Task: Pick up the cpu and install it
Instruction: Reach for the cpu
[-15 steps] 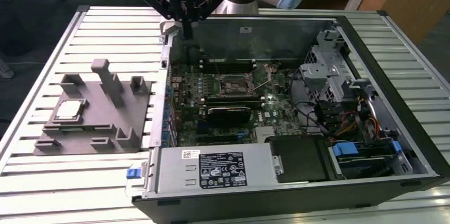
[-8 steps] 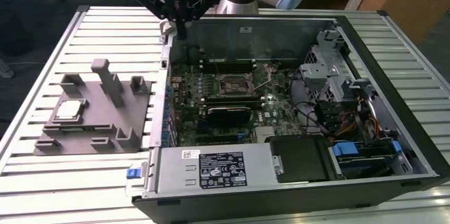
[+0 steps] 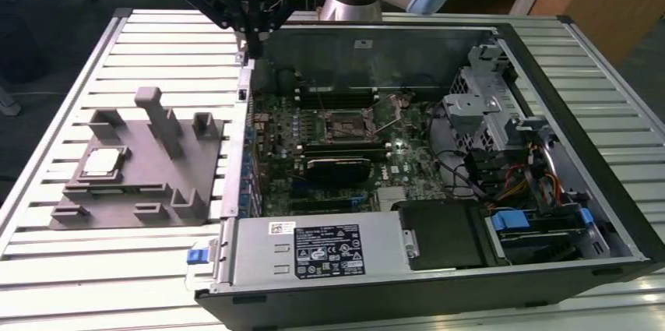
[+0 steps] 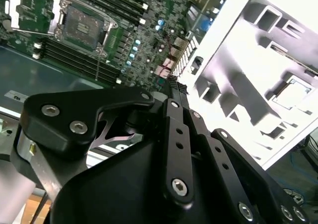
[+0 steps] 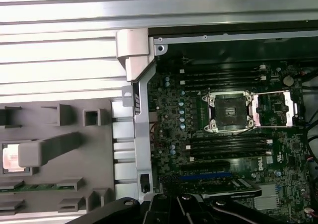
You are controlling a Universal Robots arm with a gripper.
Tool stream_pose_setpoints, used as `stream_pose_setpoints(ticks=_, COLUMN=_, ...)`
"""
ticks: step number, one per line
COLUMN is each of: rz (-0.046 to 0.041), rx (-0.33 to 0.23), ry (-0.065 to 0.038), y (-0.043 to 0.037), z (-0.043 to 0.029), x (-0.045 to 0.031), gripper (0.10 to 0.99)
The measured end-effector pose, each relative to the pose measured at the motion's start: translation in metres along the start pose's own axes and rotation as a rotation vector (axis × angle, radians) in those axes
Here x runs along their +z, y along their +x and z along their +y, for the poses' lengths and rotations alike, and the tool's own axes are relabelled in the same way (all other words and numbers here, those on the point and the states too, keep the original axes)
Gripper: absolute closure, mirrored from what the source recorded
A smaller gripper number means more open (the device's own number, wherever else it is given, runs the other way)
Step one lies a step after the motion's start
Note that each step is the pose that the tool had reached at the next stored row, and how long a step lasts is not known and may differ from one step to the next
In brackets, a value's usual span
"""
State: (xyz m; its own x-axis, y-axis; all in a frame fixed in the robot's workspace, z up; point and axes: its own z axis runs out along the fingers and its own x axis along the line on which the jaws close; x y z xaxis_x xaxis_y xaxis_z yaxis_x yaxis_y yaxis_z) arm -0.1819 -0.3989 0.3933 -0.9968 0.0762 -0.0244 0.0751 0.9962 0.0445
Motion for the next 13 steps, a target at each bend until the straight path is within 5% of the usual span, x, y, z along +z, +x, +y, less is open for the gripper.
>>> stream_pose_setpoints(ticks=13, rz=0.0, rx=0.0, ry=0.0, y=0.023, z=-0.0017, x=-0.0006, gripper=0.98)
